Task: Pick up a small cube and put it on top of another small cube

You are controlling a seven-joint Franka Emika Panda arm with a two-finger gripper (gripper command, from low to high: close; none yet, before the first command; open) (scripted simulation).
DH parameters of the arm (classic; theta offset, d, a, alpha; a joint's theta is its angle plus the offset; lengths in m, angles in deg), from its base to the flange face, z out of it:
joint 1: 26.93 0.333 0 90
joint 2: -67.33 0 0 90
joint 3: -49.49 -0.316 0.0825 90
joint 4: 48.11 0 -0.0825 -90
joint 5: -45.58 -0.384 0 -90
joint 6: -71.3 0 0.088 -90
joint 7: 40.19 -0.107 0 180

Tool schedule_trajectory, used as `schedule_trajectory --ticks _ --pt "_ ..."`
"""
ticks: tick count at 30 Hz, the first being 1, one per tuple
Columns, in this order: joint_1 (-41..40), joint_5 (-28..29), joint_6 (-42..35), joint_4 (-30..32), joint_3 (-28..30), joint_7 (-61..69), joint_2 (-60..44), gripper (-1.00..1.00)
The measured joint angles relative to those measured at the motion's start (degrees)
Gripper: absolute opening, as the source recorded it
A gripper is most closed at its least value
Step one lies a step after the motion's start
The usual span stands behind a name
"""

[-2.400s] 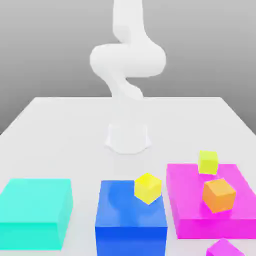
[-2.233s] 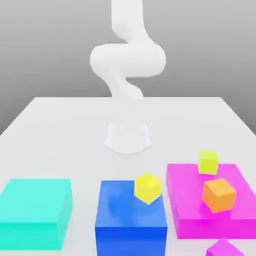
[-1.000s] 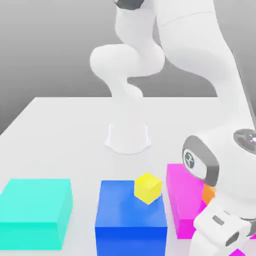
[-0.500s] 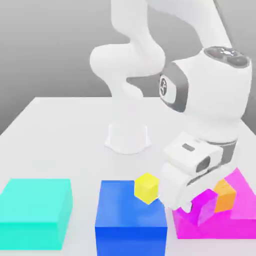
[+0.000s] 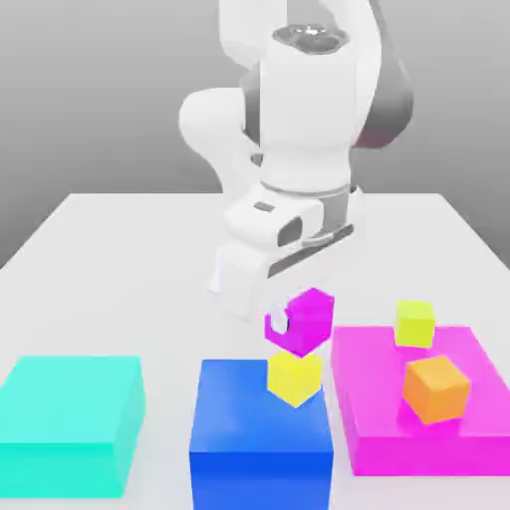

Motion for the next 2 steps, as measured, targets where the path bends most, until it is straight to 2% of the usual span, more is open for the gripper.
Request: schedule_trajectory --ticks 2 --pt "0.0 0.0 0.0 0.0 0.0 0.0 0.0 1.00"
